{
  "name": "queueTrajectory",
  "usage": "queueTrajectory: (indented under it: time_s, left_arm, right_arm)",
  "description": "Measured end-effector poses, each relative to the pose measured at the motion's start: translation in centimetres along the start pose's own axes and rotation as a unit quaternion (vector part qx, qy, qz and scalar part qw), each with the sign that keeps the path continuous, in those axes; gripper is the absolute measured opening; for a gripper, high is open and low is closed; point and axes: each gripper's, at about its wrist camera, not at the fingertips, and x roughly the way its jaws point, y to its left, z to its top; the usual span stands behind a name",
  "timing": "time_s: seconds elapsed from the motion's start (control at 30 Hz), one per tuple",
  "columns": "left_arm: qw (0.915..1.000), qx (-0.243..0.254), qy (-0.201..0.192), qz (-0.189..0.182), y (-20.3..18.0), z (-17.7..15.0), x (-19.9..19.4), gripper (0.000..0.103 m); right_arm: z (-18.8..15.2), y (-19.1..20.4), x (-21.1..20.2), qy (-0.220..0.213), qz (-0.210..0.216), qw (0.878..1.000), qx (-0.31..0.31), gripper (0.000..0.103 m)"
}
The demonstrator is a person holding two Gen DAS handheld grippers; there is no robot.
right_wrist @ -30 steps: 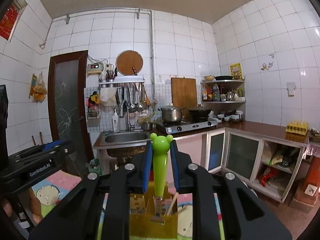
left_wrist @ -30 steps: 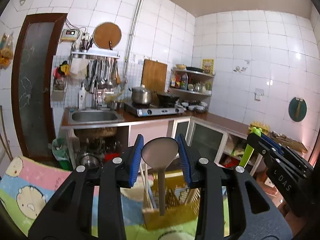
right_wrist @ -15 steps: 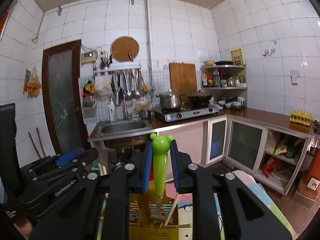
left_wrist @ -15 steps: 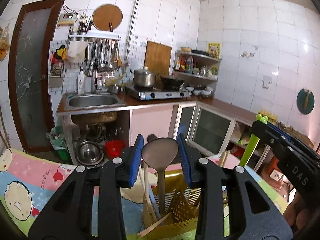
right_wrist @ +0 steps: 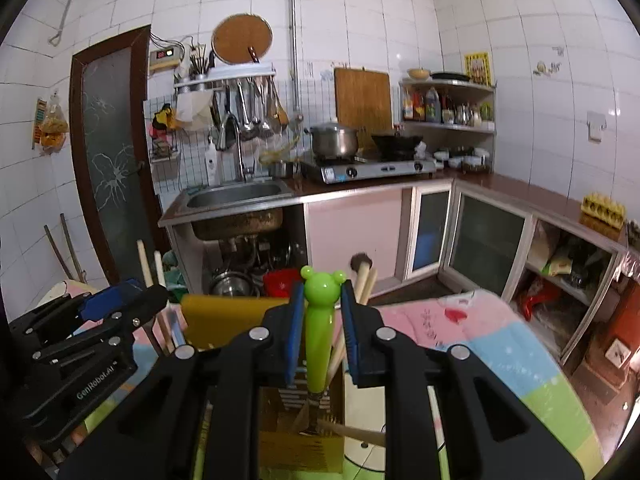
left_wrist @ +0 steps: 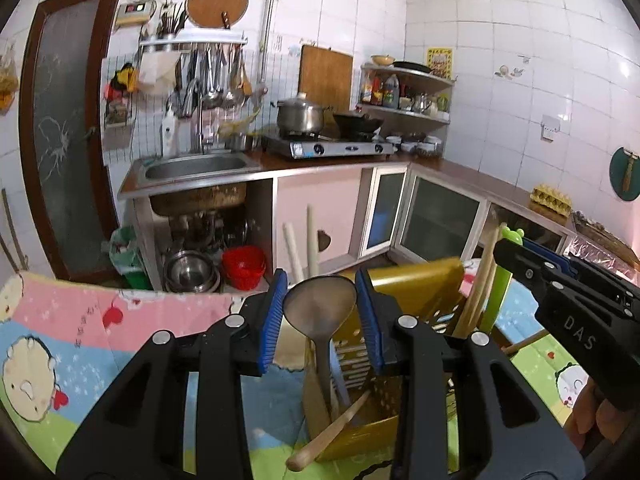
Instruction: Organize utensils
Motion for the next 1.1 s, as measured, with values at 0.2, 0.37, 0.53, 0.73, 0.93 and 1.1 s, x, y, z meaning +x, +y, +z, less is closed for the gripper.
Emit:
queueTrajectory:
  time_s: [0.2,0.37,0.53,0.73,0.93,1.1]
  left_arm:
    - [0.9999,-0.005,0.004,0.013,0.8,-0.7,0.0,0.034]
    - [0.9996,-0.017,-0.004,0.02,1.9,-0.1,-2.0,0.066]
    - [0.9986,-0.011,-0.033,0.039,2.8,0.7,-6.3,0.092]
    - [0.9961,-0.006,-0.07,0.053,4.1,-0.2,-12.2,0.098]
    - [0.9947,0.007,-0.087,0.054,4.4,-4.5,-16.9,0.098]
    - [0.9942,0.024,-0.083,0.064,4.4,-9.5,-19.7,0.098]
  right_arm:
    - [-0.7,0.5,0.1,-0.003,-0.012,1.0,-0.023,0.02]
    - [-0.6,0.5,-0.5,0.01,-0.016,1.0,-0.016,0.038]
    - [0.5,-0.4,-2.9,0.006,-0.021,1.0,0.006,0.055]
    - [-0.4,-0.7,-8.5,-0.018,-0.029,0.999,0.015,0.073]
    - [-4.8,0.4,-14.4,-0.047,-0.018,0.998,0.025,0.089]
    - [-9.8,2.7,-18.5,-0.063,-0.017,0.998,0.004,0.095]
